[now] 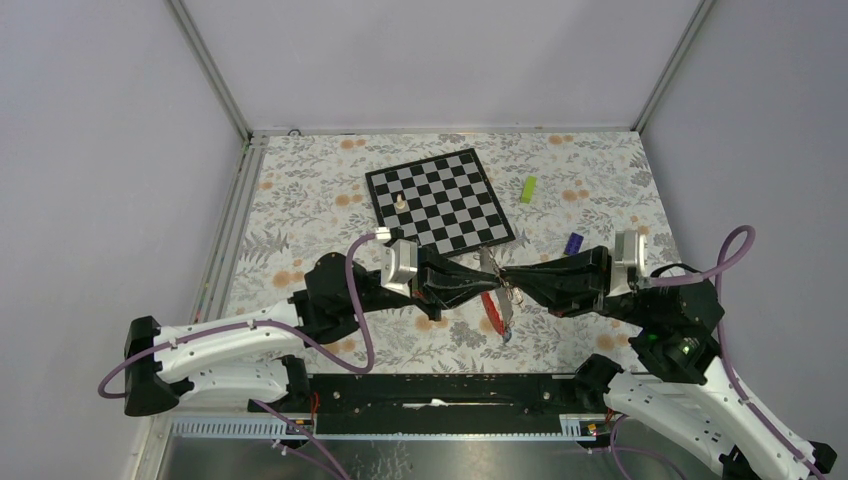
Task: Remove the keys from the keyring
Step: Remove the key from the keyring.
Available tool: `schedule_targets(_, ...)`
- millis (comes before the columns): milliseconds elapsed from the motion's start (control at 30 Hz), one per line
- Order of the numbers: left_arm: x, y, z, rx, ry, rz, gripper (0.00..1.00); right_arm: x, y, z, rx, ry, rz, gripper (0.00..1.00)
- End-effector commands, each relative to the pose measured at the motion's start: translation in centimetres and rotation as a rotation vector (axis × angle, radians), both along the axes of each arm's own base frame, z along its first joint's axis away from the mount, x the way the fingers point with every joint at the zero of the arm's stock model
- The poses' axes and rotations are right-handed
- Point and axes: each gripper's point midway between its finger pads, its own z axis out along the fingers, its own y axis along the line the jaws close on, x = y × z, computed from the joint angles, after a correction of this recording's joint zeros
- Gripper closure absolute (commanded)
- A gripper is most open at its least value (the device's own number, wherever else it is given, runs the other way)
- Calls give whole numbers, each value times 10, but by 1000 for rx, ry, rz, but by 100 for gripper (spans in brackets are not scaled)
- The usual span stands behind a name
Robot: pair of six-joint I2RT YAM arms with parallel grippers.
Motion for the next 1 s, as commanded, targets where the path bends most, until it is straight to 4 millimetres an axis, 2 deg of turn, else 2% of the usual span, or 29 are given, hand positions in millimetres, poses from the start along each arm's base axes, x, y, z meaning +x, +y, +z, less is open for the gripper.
schedule_targets(0, 1, 6, 13, -17, -36, 22, 100, -3, -6, 14, 42, -39, -15, 100)
schedule_targets(300, 12, 10, 12, 118, -131, 105, 100, 2, -1, -2, -39, 3, -14, 100)
schedule_targets(600, 25, 13, 10, 201, -193, 179, 100, 8, 3, -7, -83, 76, -23, 100)
schedule_targets(700, 32, 13, 6, 241, -212, 220, 100, 14, 5, -8, -90, 130, -41, 100)
schedule_targets(733, 35, 13, 5, 254, -223, 236, 100, 18, 5, -15, -110, 173, -57, 100)
schedule_targets(967, 53, 19, 2, 313, -301, 375, 100, 46, 0, -26, -136, 338, -202, 100)
